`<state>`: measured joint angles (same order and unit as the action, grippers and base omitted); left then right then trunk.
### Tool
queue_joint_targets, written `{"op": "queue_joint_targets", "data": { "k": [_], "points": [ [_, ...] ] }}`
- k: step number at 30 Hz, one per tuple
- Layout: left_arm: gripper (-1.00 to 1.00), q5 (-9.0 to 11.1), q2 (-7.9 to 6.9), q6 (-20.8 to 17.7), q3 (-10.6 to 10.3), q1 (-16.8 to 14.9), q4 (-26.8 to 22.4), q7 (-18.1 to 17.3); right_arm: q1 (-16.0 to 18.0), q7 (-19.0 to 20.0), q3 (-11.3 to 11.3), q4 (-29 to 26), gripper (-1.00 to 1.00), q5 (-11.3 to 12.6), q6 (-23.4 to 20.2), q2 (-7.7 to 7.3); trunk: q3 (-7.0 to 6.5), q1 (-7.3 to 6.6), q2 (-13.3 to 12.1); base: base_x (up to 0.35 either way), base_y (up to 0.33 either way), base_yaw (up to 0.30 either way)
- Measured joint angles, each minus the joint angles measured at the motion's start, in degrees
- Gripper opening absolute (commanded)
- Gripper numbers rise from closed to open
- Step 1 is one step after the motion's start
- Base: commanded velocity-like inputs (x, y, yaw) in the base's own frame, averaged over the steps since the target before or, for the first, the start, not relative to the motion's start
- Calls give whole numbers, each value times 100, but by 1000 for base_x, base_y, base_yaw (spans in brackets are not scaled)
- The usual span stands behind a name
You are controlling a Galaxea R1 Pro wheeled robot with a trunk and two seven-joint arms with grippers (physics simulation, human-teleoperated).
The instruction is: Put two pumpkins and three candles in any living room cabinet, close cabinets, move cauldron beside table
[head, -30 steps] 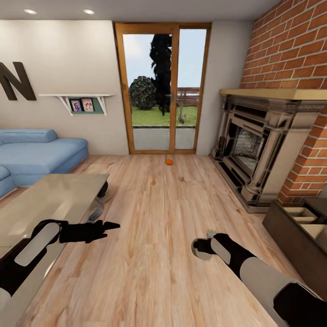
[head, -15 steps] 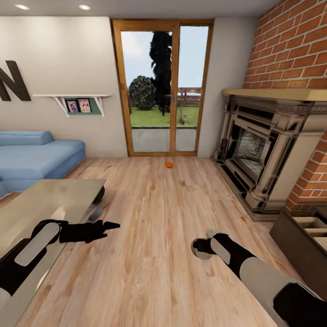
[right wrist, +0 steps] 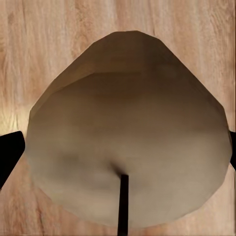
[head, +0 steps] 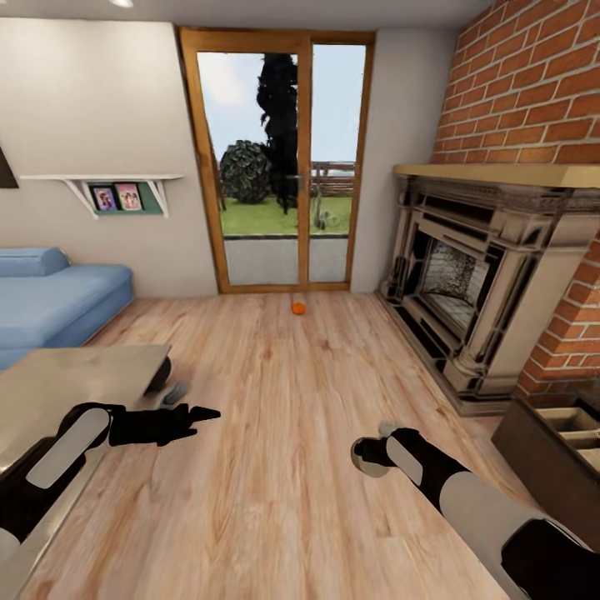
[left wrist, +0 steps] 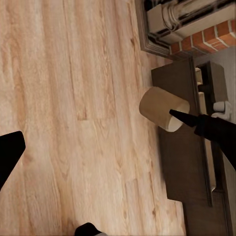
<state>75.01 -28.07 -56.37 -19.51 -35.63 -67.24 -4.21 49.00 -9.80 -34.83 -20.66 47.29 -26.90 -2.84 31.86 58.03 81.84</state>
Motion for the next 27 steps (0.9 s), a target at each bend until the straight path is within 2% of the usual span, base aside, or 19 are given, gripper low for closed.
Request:
{"op": "queue_joint_targets", "data": {
  "k": [27],
  "points": [
    [100,0,1,0,8,0,17,0,0,0,0,0,-100,2,-3,-1,-103,0,0,323,-10,-272]
  ]
}}
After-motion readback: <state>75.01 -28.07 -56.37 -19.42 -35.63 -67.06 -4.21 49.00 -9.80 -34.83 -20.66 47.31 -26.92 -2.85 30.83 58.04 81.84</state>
